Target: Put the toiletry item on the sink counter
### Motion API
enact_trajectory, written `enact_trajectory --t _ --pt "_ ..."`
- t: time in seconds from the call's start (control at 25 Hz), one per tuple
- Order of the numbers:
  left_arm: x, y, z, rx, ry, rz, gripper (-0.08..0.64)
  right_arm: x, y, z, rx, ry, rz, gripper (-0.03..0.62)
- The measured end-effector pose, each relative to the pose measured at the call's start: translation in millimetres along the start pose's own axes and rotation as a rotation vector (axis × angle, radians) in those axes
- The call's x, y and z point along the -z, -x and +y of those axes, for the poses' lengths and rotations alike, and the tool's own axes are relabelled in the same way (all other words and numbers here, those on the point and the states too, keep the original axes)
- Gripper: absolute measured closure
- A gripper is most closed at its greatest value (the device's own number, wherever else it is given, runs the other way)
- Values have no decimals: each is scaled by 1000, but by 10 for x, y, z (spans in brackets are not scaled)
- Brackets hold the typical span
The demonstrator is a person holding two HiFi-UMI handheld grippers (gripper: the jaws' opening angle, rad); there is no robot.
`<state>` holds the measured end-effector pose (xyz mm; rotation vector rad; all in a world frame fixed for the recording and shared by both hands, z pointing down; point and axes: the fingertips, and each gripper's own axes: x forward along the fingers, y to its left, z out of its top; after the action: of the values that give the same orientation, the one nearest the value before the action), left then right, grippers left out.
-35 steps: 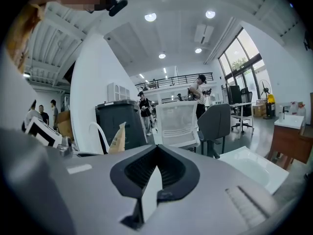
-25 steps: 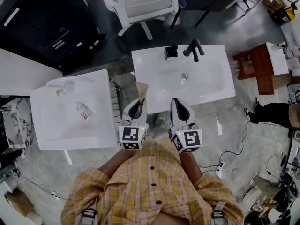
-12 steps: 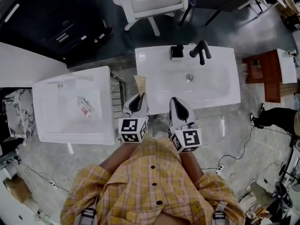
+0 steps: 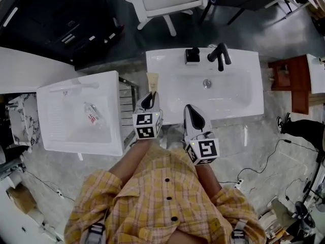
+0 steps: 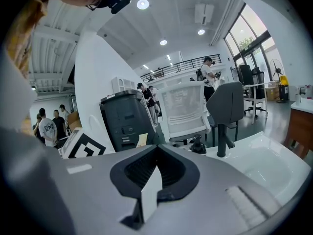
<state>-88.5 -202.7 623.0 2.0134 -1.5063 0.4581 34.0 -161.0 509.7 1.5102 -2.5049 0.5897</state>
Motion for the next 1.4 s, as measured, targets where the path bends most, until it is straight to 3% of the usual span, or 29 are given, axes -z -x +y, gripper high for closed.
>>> enact_trajectory --t 0.56,1.4 --pt "336 -611 251 -81 72 106 531 200 22 -122 2 -21 49 591" --pt "614 -1189 462 -138 92 214 528 389 108 -281 21 -23 96 591"
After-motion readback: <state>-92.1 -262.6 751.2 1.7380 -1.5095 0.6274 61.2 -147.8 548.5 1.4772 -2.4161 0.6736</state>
